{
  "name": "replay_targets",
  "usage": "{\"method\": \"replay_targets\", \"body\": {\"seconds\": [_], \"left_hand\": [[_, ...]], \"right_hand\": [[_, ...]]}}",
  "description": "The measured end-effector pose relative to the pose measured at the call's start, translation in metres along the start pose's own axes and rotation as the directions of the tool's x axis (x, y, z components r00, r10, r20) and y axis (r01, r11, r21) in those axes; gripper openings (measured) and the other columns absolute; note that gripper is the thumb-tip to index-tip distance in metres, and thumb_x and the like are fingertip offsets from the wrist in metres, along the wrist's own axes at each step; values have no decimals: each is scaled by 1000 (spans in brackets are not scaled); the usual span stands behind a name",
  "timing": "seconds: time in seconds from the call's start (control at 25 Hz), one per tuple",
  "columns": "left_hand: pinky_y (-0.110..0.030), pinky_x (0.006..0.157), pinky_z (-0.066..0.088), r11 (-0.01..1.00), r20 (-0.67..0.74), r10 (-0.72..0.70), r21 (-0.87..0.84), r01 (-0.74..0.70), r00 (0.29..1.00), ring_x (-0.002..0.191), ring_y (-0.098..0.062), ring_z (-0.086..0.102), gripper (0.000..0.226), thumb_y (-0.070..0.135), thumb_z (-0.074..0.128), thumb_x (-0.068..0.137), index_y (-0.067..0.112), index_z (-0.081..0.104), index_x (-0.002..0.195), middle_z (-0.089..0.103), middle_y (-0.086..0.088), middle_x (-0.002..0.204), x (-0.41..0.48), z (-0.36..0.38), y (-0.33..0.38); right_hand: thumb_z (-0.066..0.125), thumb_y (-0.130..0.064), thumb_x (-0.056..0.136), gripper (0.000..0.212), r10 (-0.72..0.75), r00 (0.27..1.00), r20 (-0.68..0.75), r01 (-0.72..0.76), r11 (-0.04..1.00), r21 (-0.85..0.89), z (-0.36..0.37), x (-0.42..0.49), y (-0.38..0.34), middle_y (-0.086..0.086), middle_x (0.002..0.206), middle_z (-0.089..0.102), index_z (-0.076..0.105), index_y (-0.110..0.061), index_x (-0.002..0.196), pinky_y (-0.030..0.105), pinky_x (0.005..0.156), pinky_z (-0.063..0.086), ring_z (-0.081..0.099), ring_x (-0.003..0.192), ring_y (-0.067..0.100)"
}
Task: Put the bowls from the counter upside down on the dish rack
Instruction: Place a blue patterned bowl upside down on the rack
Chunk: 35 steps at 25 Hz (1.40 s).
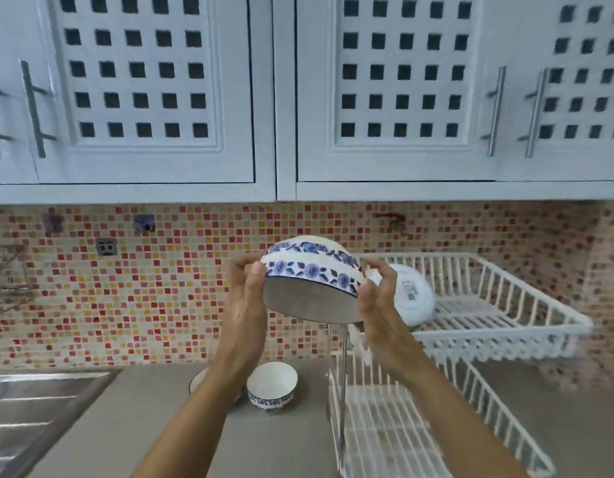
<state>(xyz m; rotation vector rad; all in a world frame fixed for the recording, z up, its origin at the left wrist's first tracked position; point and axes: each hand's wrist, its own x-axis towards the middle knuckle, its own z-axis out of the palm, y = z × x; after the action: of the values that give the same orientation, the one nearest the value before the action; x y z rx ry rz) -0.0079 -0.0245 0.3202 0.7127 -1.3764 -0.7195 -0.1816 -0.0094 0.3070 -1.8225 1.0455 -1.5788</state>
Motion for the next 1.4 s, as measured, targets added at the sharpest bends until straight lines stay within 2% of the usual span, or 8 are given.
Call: {"method": "replay_targets", "body": {"seconds": [0.08,0.16,0.28,0.44,0.56,0.68,0.96,1.4], "left_hand": [[-39,92,47,1000,90,14,-11,-13,996,109,-15,55,37,68,32,74,47,45,102,56,5,116,6,27,3],[-27,91,45,1000,176,17,-5,-16,984,113,-10,55,58,71,30,72,39,43,119,56,9,120,13,58,4],[-17,84,37,999,309,36,27,-47,950,109,4,50,53,64,27,80,41,38,127,52,25,113,23,114,10],[-35,94,28,967,364,-29,247,-67,931,123,-18,37,65,58,23,80,38,36,141,44,7,121,38,188,9],[-40,102,42,933,493,-64,337,-123,868,120,-16,51,89,75,33,69,28,32,145,56,5,132,48,246,-5],[-31,90,55,925,569,-123,363,-114,813,104,-11,64,96,74,58,62,32,28,142,61,8,124,57,290,-25],[-36,105,45,727,558,-408,677,-112,723,124,-21,50,124,56,81,57,28,5,150,47,3,142,72,339,-70],[-31,104,39,432,430,-596,884,-180,678,130,-24,45,101,48,76,71,10,22,147,44,-7,146,70,367,-98]], "right_hand": [[37,-94,52,80,-14,999,32,15,1000,-22,-37,-1,-4,-33,137,42,10,-72,123,13,100,42,45,122,-13],[40,-91,53,101,-35,995,89,42,996,-80,-78,-5,-7,-59,123,30,1,-54,139,0,94,37,36,116,-29],[50,-87,53,115,-26,996,83,37,991,-132,-149,-3,-6,-38,135,37,12,-34,148,4,90,42,45,114,-23],[62,-82,49,110,13,998,66,1,977,-212,-234,11,14,-7,142,44,27,-37,143,20,83,53,59,114,2],[74,-72,48,90,30,995,99,-7,974,-227,-298,21,37,-22,137,46,40,-50,129,29,86,56,59,117,7],[82,-62,45,87,58,985,163,-10,959,-283,-345,34,62,-19,133,48,45,-52,123,24,88,54,58,115,3],[87,-57,42,131,316,854,413,44,748,-662,-378,81,125,-23,152,16,7,-46,145,36,117,28,26,137,2],[81,-62,42,121,437,724,534,304,493,-815,-362,112,167,-8,135,51,14,-38,141,38,92,49,54,112,17]]}}
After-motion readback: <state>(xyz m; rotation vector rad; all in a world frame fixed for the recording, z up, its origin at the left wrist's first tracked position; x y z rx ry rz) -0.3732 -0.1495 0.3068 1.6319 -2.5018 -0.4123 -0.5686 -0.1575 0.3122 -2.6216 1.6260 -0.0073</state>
